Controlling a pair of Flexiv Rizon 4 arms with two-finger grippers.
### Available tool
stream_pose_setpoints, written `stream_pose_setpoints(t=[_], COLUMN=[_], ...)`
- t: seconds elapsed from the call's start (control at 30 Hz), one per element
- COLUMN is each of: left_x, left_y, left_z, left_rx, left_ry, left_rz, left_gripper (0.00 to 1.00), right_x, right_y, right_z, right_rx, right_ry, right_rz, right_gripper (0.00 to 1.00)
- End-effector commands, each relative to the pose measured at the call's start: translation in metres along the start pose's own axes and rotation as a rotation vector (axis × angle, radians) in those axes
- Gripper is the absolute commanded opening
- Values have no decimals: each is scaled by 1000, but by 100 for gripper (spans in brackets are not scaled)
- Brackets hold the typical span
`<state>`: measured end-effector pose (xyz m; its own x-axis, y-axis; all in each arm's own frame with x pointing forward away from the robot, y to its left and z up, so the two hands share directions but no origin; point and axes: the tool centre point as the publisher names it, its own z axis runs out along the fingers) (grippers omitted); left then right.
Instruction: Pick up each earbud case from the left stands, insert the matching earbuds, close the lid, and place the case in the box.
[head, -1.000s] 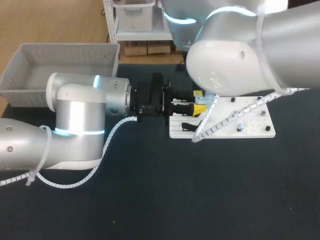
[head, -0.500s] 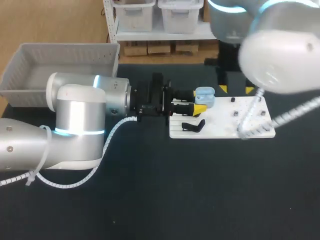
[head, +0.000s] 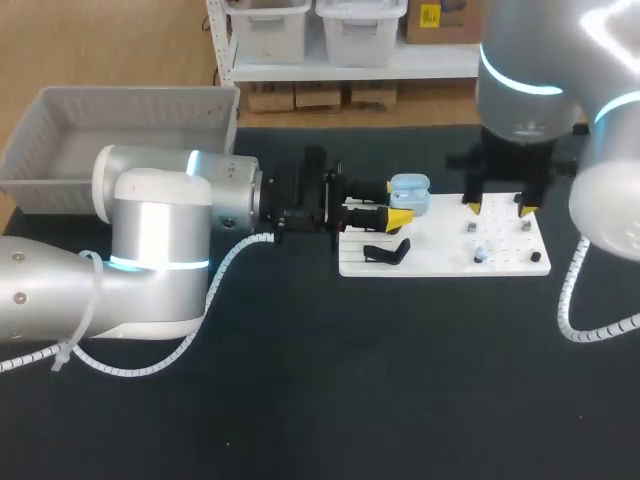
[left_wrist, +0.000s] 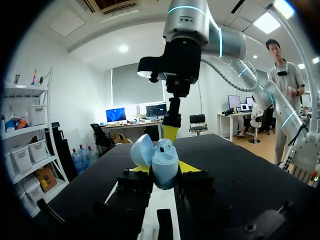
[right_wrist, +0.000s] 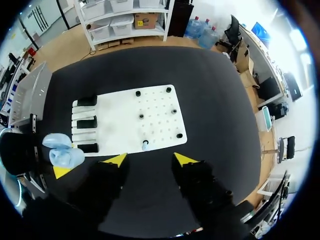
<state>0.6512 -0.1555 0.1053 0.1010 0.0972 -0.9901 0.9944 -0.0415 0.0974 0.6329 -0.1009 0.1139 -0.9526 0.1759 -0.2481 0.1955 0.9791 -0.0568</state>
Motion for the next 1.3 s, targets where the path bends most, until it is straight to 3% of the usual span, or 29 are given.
stream_pose_setpoints(t=[0.03, 0.7, 0.87, 1.07, 1.3], left_x=[1, 1, 1, 1, 1], left_y=[-2, -2, -2, -2, -2], left_z=[0, 0, 0, 0, 0], left_rx=[-8, -8, -8, -8, -8], left_ry=[-3, -3, -3, -3, -3], left_rz=[3, 3, 3, 3, 3], left_gripper=[0, 0, 0, 0, 0], right_x=[-1, -1, -9, -18, -11], right_y=[1, 1, 6, -4, -12], right_z=[5, 5, 22, 36, 38], right_rx=[-1, -1, 15, -33, -59], right_ry=[-3, -3, -29, -50, -22], right_rz=[1, 1, -53, -71, -68], right_gripper=[100, 100, 100, 100, 100])
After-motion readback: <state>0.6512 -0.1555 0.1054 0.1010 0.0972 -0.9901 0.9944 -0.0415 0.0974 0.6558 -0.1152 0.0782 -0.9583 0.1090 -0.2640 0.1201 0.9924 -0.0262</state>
